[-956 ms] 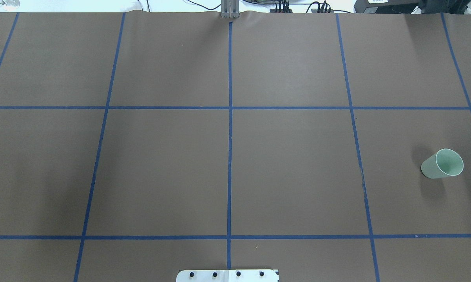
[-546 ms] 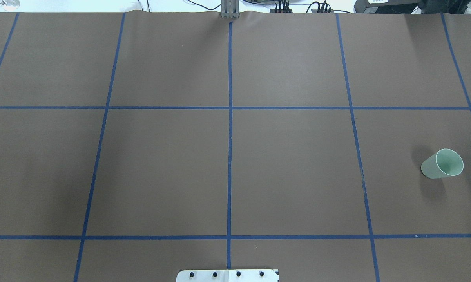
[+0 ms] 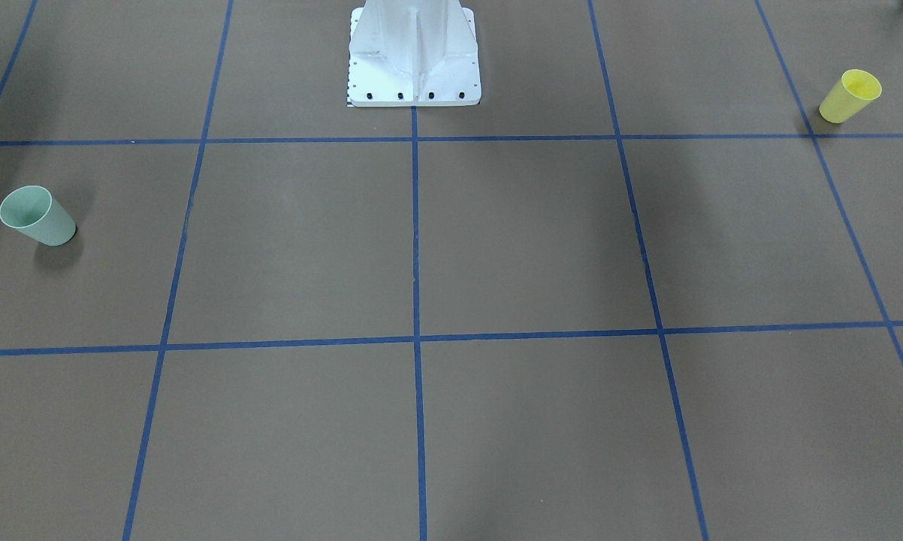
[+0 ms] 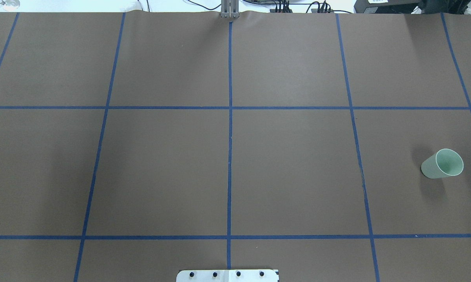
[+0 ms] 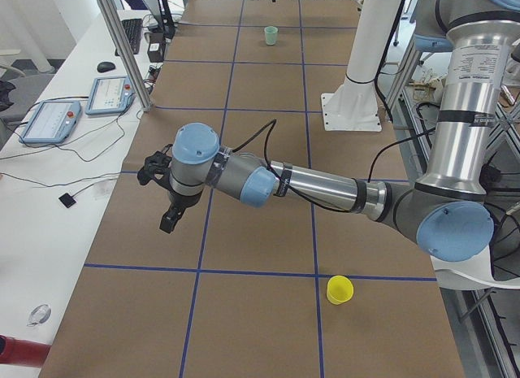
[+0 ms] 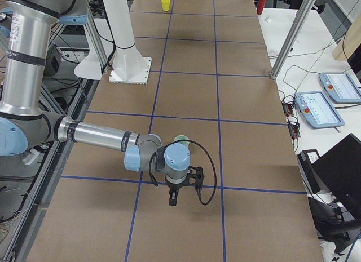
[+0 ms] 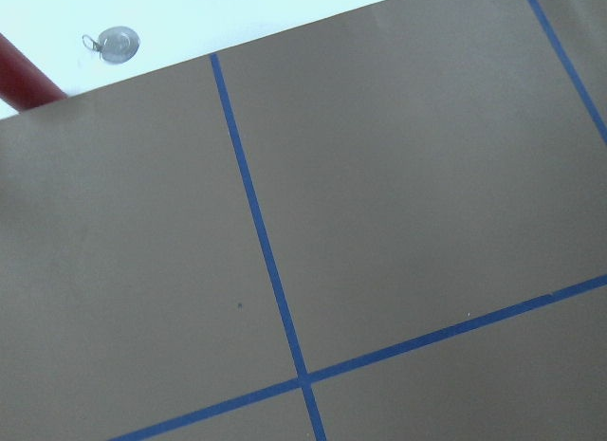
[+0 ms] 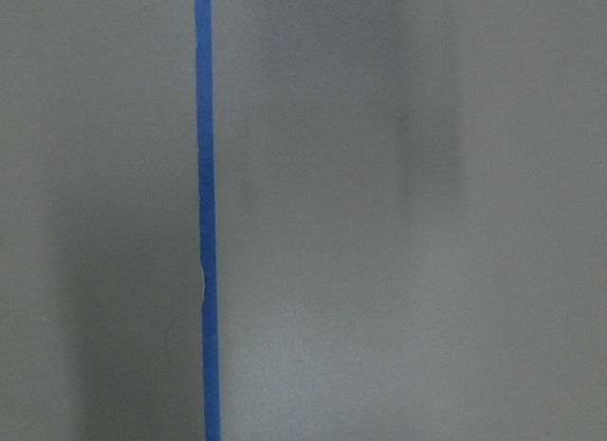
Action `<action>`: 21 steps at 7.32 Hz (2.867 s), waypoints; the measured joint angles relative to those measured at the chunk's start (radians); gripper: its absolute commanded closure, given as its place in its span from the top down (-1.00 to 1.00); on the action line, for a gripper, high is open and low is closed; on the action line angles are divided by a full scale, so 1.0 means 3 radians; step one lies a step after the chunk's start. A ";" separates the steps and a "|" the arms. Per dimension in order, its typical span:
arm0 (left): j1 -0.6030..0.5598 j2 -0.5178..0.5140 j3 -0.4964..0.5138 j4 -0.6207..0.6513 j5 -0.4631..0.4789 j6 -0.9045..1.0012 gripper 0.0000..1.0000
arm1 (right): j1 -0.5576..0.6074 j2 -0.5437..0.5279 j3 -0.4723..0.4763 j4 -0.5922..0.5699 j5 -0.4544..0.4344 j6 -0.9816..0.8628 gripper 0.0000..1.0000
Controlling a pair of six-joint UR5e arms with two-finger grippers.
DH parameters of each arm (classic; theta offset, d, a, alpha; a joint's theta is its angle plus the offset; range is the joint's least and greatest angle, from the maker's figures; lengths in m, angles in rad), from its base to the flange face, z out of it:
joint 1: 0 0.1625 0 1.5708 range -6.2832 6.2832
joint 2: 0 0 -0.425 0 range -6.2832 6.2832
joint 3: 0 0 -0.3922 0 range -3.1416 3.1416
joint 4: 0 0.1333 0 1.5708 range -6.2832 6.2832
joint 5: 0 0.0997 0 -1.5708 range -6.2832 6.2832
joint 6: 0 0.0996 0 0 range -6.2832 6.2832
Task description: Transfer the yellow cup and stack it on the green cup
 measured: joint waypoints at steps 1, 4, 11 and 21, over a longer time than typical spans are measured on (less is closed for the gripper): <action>-0.0003 0.0038 -0.0083 -0.0057 0.0070 -0.0067 1.00 | 0.0001 -0.0015 -0.0014 0.0000 0.0001 0.0000 1.00; -0.0003 0.0373 -0.0514 -0.0087 0.1142 -0.0961 1.00 | 0.0001 -0.0066 -0.0026 0.0006 0.0002 -0.0003 1.00; 0.0357 0.0860 -0.0692 0.0309 0.3293 -0.3619 1.00 | 0.0000 -0.0098 -0.0035 0.0066 0.0011 0.0005 1.00; 0.1753 0.0505 -0.0054 0.3696 0.3152 -0.7118 1.00 | 0.0000 -0.0116 -0.0100 0.0109 0.0004 0.0005 1.00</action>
